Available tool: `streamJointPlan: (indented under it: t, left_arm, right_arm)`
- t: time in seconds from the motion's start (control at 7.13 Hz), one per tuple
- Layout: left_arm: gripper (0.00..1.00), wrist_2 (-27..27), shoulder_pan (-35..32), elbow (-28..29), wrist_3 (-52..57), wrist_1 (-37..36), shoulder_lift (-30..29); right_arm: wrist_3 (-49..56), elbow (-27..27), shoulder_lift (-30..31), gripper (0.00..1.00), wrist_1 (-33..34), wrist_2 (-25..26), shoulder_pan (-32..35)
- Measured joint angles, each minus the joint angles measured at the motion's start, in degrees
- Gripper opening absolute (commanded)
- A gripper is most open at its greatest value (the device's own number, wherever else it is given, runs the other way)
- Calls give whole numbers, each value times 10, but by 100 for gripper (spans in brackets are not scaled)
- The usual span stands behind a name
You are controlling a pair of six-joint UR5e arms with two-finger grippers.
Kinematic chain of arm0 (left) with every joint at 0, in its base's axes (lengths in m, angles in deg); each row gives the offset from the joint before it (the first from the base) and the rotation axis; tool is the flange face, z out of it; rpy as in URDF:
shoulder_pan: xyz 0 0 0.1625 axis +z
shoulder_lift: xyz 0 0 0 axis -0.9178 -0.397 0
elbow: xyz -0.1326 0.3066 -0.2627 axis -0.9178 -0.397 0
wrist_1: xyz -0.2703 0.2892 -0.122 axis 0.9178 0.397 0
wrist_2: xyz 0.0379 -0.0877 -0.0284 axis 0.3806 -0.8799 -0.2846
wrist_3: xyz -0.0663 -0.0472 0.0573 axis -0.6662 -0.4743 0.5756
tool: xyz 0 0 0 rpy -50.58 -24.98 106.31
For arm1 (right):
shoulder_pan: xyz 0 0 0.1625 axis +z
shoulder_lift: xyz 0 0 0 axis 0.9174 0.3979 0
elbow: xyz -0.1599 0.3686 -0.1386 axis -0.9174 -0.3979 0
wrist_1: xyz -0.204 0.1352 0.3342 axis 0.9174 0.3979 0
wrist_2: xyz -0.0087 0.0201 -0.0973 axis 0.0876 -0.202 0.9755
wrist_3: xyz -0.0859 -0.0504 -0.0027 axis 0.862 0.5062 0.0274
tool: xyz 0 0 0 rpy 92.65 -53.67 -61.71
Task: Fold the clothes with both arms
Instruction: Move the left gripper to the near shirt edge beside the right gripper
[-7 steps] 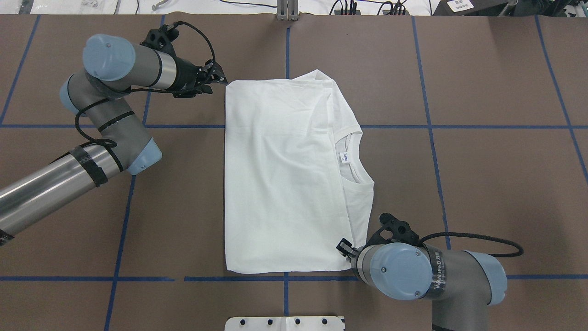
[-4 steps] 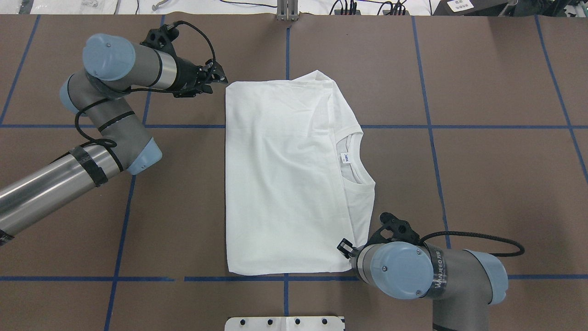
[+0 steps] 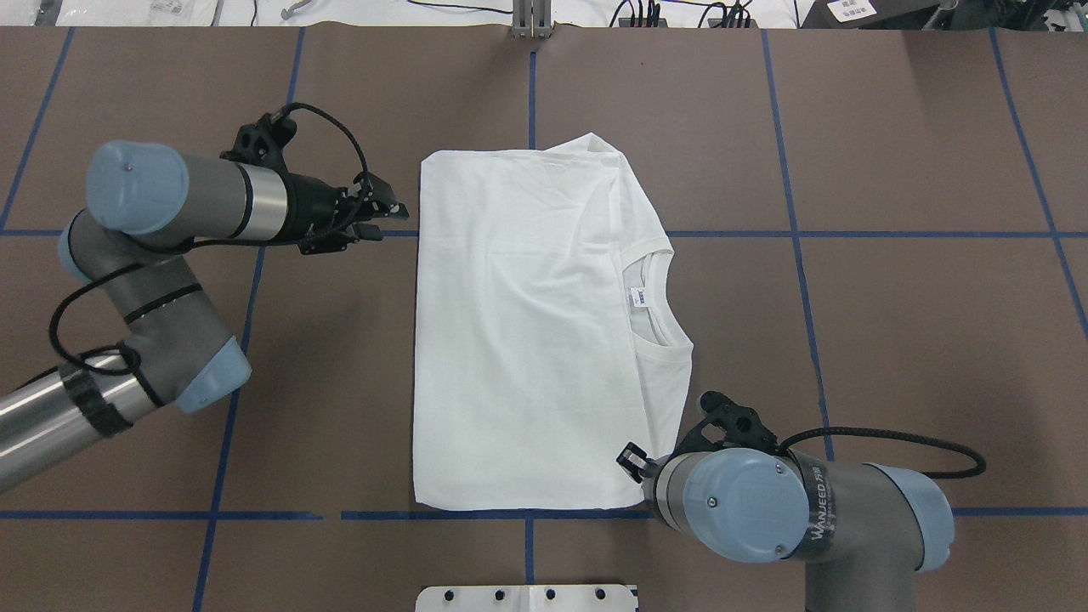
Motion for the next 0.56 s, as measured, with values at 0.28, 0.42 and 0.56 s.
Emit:
streamJointPlan:
  t: [0.28,0.42,0.56]
  left_arm:
    - [58,29,89,-140,-67,-44,80]
    - [58,73,147,-179,-89,-62,112]
    - [58,128,210,-195,-106,-84,132]
  right_arm:
    - [-1,10,2,0,3,0,0]
    - [-1,12,3,0,3,-1,-1]
    - [-1,14,3,0,4,-1,-1]
